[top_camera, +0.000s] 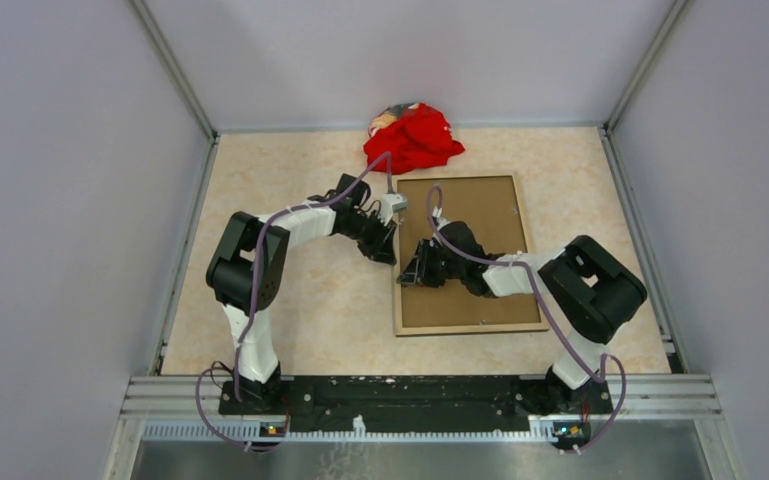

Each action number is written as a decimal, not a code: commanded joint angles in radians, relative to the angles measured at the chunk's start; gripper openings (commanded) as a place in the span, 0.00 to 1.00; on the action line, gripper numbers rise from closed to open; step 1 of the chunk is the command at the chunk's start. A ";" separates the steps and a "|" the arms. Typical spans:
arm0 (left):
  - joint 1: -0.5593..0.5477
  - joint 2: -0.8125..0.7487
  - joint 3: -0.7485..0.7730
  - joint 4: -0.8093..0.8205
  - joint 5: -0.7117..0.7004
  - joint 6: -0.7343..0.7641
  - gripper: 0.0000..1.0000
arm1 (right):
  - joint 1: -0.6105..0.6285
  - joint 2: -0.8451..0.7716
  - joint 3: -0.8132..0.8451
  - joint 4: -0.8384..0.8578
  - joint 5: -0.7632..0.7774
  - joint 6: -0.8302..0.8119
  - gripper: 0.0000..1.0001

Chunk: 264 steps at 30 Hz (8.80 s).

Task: Put the photo into the frame
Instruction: Install the photo frame at the center of the board, then adjust the photo frame at the center of the board, then install the photo frame at the center of the board.

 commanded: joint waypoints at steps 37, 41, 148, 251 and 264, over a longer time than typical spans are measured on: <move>0.088 0.148 0.204 0.071 0.116 -0.163 0.23 | -0.230 0.232 0.383 -0.005 -0.052 0.064 0.33; 0.088 0.151 0.195 0.087 0.120 -0.166 0.22 | -0.230 0.295 0.440 -0.014 -0.062 0.076 0.32; -0.275 -0.130 -0.100 -0.160 -0.022 0.322 0.43 | -0.209 0.485 0.922 -0.511 -0.116 -0.112 0.78; 0.355 0.077 0.124 -0.297 0.071 0.171 0.37 | -0.031 -0.107 0.306 -0.265 0.030 -0.253 0.85; 0.355 0.089 0.099 -0.276 0.047 0.162 0.13 | 0.109 0.184 0.435 -0.130 -0.054 -0.210 0.75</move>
